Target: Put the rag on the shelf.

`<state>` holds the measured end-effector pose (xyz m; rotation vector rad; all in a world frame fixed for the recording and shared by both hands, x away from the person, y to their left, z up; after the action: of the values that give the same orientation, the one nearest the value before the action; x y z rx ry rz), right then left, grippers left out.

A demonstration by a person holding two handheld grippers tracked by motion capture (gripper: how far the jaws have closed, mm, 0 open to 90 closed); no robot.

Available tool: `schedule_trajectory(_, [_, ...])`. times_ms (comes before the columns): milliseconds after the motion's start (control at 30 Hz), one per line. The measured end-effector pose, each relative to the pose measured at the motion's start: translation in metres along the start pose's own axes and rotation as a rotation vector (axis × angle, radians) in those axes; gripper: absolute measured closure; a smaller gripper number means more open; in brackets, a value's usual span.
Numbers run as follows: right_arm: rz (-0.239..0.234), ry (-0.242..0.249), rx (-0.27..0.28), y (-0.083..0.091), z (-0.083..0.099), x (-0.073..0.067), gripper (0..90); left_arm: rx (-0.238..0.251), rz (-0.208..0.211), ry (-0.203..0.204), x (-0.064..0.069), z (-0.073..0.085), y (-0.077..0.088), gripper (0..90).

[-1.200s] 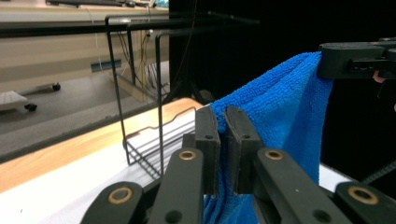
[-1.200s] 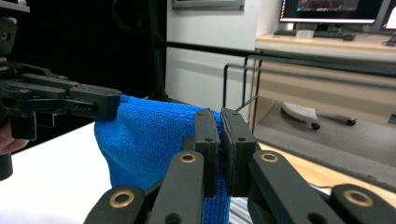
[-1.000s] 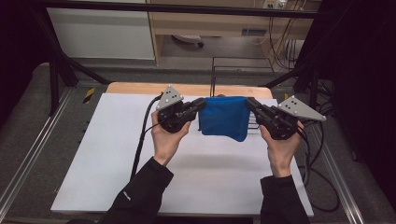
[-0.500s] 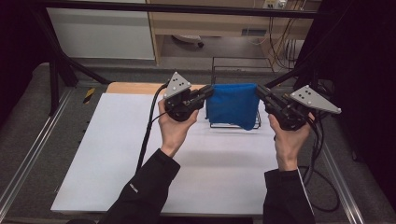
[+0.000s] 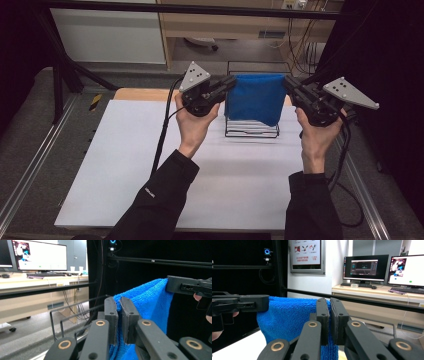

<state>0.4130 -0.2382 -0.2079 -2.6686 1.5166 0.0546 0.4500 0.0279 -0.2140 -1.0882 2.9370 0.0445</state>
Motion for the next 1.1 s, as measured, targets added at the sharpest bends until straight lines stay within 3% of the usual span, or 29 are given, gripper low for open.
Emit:
schedule_trajectory(400, [0.025,0.022,0.034,-0.008,-0.028,0.012,86.6,0.049,-0.011,-0.026,-0.002,-0.027,-0.017,84.5])
schedule_trajectory(667, [0.038,0.023,0.055,-0.016,-0.043,0.021,86.6,0.082,-0.009,-0.005,-0.008,-0.041,-0.029,84.5])
schedule_trajectory(1100, [0.044,0.03,0.065,-0.032,-0.059,0.038,86.6,0.099,-0.019,-0.011,-0.017,-0.059,-0.046,84.5])
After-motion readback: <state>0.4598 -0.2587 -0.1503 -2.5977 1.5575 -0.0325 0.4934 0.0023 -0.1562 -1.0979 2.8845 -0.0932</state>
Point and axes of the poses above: each handheld gripper's, and its own axes: y roughly backward along the jaws, z roughly out of its underside, x roughly to its right, the point moved 2 cm from there along -y, roughly forward along the jaws, and after that the axes turned 4 degrees about -y, right-handed, at the moved point
